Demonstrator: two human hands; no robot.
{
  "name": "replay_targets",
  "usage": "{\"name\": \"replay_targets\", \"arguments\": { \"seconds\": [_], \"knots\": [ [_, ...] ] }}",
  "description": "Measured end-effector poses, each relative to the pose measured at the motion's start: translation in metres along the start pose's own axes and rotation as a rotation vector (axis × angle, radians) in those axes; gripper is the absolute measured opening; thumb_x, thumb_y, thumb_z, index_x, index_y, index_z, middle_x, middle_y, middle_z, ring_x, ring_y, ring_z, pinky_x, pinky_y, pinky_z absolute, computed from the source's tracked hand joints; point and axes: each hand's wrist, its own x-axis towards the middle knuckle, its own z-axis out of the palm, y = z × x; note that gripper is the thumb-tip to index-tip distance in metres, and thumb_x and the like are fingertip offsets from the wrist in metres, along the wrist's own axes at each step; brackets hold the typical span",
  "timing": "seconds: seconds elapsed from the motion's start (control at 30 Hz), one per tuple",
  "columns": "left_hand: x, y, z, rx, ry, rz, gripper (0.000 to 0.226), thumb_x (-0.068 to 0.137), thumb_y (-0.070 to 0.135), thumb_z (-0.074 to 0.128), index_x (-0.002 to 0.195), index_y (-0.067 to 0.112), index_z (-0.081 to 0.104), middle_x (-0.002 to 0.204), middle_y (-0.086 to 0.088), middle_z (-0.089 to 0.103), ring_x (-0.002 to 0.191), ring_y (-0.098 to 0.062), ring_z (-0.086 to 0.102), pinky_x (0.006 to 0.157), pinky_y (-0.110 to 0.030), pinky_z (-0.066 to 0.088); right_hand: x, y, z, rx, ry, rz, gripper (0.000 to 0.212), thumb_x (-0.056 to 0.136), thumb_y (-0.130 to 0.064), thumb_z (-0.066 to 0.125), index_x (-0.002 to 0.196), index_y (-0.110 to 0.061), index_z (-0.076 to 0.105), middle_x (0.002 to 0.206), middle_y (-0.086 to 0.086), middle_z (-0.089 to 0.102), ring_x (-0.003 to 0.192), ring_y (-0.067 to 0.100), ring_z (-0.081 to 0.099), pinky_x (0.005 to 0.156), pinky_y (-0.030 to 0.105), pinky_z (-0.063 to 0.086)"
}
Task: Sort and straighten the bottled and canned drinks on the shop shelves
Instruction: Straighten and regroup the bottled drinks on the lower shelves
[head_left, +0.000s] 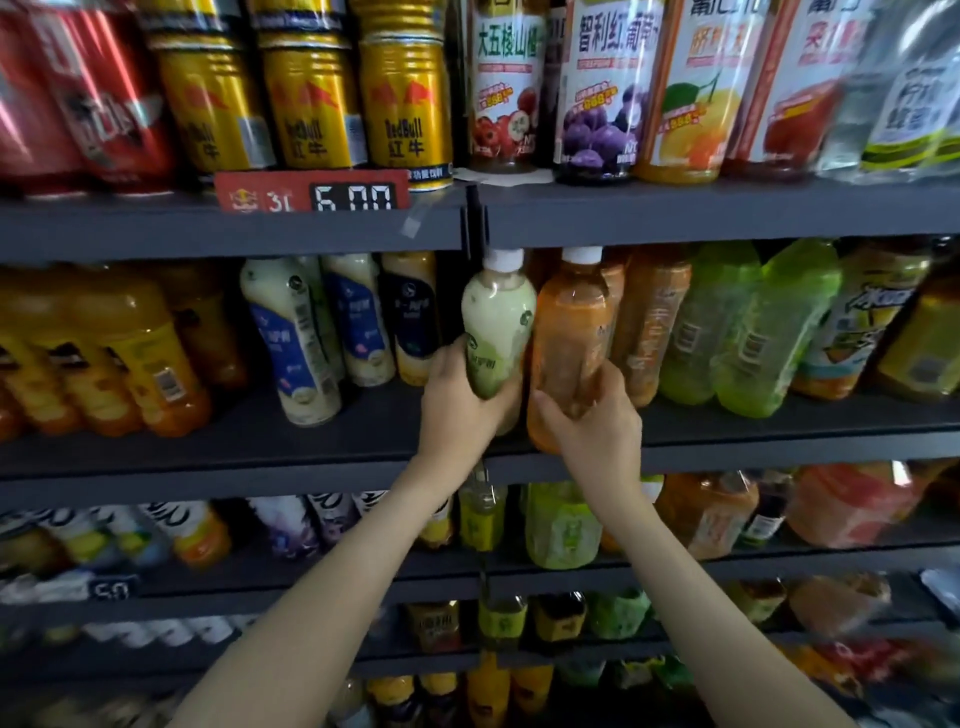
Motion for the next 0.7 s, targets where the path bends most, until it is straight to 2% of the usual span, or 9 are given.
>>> {"name": "replay_targets", "arguments": {
  "seconds": [0.1,0.2,0.27,0.33,0.43,0.6,0.7],
  "knots": [
    [-0.015,-0.006,-0.018,0.014,0.023,0.094,0.06,0.077,0.032,0.074,0.125,0.003,0.053,0.116,-0.008,0.057,0.108,-0.014,0.052,0.085,-0.007,0.035,0.006,0.0,0.008,-0.016,0.007,-0.026,0.074,0.079,-0.04,0.074,0.137,-0.008,0.041,0.126,0.008,0.056,0.114,0.023,0.055,0.082,0.022,0.042],
    [-0.027,-0.012,-0.035,-0.005,0.04,0.121,0.064,0.076,0.045,0.067,0.123,0.003,0.053,0.116,-0.003,0.055,0.109,-0.003,0.047,0.091,-0.003,0.035,0.008,-0.004,0.014,-0.053,0.011,-0.033,0.074,0.08,-0.039,0.073,0.136,-0.005,0.039,0.129,0.011,0.048,0.12,0.027,0.045,0.087,0.026,0.04],
    [-0.033,-0.019,-0.044,-0.04,0.049,0.088,0.065,0.075,0.048,0.066,0.124,0.006,0.053,0.118,0.001,0.053,0.112,-0.003,0.048,0.096,-0.016,0.042,0.009,-0.007,0.019,-0.087,0.028,-0.033,0.075,0.08,-0.039,0.073,0.136,-0.003,0.039,0.13,0.013,0.047,0.122,0.029,0.043,0.092,0.032,0.041],
    [-0.036,-0.027,-0.053,-0.068,0.057,0.064,0.066,0.075,0.046,0.069,0.126,0.009,0.052,0.123,-0.001,0.055,0.118,-0.012,0.051,0.098,-0.034,0.046,0.01,-0.01,0.025,-0.12,0.037,-0.031,0.076,0.079,-0.041,0.072,0.135,-0.001,0.039,0.131,0.015,0.048,0.123,0.03,0.042,0.095,0.035,0.041],
    [-0.037,-0.036,-0.063,-0.101,0.082,0.027,0.064,0.072,0.044,0.073,0.123,0.011,0.054,0.121,-0.004,0.058,0.116,-0.017,0.055,0.094,-0.045,0.049,0.012,-0.015,0.034,-0.157,0.052,-0.034,0.077,0.079,-0.042,0.072,0.133,0.001,0.04,0.129,0.016,0.05,0.122,0.032,0.045,0.095,0.036,0.04],
    [-0.036,-0.043,-0.079,-0.161,0.103,-0.034,0.056,0.069,0.043,0.075,0.113,0.014,0.058,0.109,-0.002,0.062,0.104,-0.013,0.06,0.087,-0.044,0.053,0.013,-0.021,0.05,-0.205,0.088,-0.035,0.078,0.08,-0.041,0.072,0.134,0.002,0.037,0.131,0.018,0.05,0.124,0.032,0.045,0.096,0.034,0.04],
    [-0.033,-0.046,-0.087,-0.145,0.094,-0.034,0.056,0.069,0.038,0.079,0.114,0.013,0.058,0.112,-0.001,0.062,0.104,-0.01,0.059,0.09,-0.034,0.051,0.019,-0.026,0.057,-0.343,0.107,-0.058,0.077,0.077,-0.044,0.073,0.127,0.004,0.038,0.125,0.02,0.05,0.121,0.034,0.047,0.094,0.035,0.042]
  ]
}}
